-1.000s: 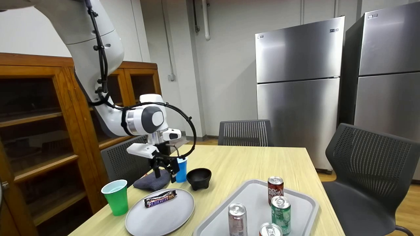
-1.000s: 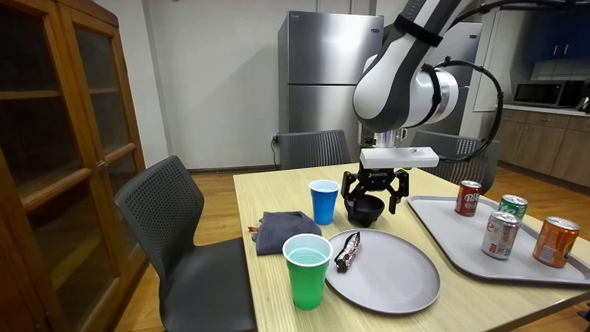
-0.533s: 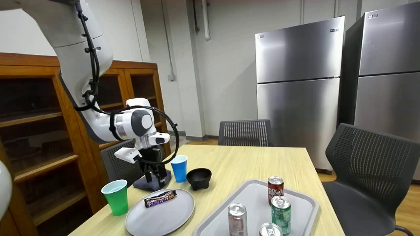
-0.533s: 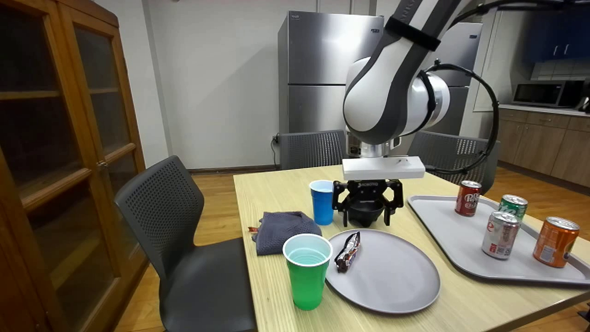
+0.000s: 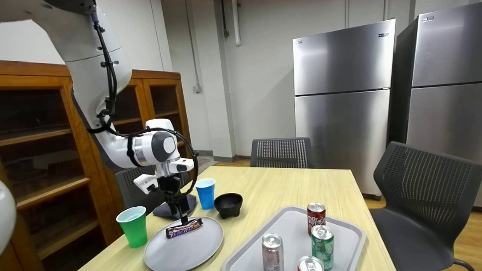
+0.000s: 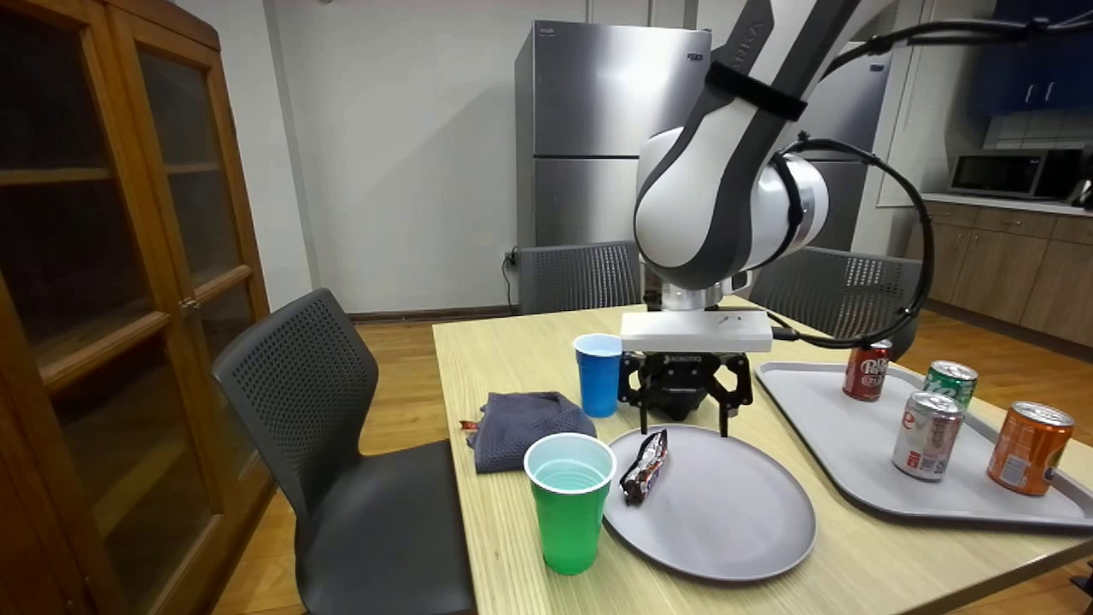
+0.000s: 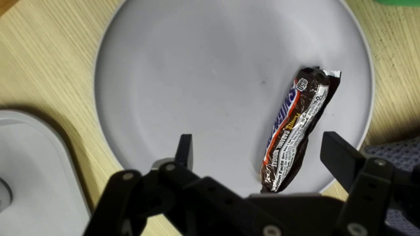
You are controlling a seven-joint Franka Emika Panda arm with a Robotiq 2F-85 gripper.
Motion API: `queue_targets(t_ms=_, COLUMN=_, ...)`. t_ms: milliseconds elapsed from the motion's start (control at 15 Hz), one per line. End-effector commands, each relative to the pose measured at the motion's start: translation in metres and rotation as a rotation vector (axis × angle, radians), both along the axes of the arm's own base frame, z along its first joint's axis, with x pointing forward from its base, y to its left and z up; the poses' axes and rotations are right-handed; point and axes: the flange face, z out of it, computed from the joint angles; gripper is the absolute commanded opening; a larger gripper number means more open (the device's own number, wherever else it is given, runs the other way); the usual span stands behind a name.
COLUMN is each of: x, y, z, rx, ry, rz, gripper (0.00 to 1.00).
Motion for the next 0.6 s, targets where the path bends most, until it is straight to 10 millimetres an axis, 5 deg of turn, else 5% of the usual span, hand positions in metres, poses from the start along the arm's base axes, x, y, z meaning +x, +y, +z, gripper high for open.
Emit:
queue_targets(t_ms=0, x=0.010, y=0.003, z=-0.012, rx=-0.010, ry=-0.005, rz=-0.047, gripper=1.00)
queue_targets(t_ms=533, x=0.024, y=0.007, z=-0.037, rx=-0.015, ry=0.003, rz=-0.080, gripper=1.00)
